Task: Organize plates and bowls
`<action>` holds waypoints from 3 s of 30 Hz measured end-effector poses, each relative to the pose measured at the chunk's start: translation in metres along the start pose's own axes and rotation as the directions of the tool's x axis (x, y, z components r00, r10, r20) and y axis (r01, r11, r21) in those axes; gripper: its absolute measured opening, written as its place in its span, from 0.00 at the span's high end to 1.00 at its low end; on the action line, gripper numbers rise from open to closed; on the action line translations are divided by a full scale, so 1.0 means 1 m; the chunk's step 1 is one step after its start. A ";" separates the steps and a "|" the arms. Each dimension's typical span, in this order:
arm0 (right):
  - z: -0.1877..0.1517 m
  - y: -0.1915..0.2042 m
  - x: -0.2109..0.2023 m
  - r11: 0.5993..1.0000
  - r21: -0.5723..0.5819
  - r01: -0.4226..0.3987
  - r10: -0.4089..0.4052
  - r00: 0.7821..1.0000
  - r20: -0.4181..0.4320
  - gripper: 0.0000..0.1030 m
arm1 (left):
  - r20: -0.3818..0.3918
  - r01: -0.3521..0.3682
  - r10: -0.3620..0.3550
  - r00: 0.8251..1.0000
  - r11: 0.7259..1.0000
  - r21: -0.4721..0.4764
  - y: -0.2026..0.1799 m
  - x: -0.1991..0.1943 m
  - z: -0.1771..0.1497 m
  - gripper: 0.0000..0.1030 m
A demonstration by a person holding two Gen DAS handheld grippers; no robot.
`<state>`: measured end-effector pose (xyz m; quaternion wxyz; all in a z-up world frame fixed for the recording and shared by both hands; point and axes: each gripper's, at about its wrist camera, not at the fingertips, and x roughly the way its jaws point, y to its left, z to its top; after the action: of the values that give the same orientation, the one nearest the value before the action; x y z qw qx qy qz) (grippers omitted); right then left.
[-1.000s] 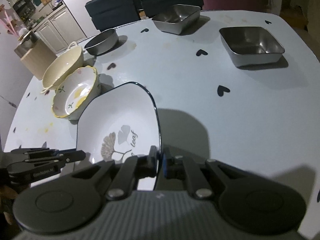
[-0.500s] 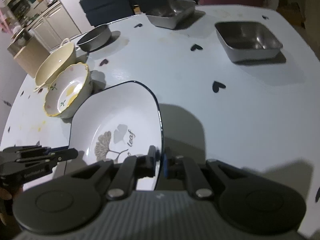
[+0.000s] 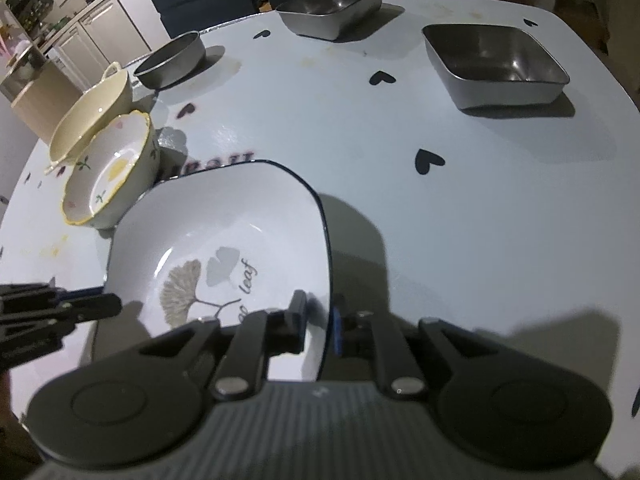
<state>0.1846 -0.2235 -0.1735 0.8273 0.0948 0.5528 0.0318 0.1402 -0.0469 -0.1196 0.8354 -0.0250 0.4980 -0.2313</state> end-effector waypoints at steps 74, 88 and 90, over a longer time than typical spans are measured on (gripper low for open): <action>0.164 0.198 0.061 0.980 -0.059 -0.192 0.200 0.917 0.344 0.01 | 0.169 -0.074 0.209 0.963 0.809 -0.583 0.227 -0.064 0.078 0.43; 0.186 0.215 0.114 0.973 0.050 -0.223 0.206 0.950 0.234 0.63 | 0.184 0.094 0.037 0.982 0.753 -0.651 0.240 -0.049 0.063 0.75; 0.185 0.215 0.116 0.974 0.049 -0.220 0.204 0.952 0.228 0.72 | 0.187 0.116 0.013 0.982 0.740 -0.662 0.240 -0.043 0.060 0.74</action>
<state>0.4112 -0.0167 -0.1691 0.8716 0.1870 0.4444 0.0891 0.2604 0.1732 -0.1192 0.8051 -0.3579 0.4696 -0.0568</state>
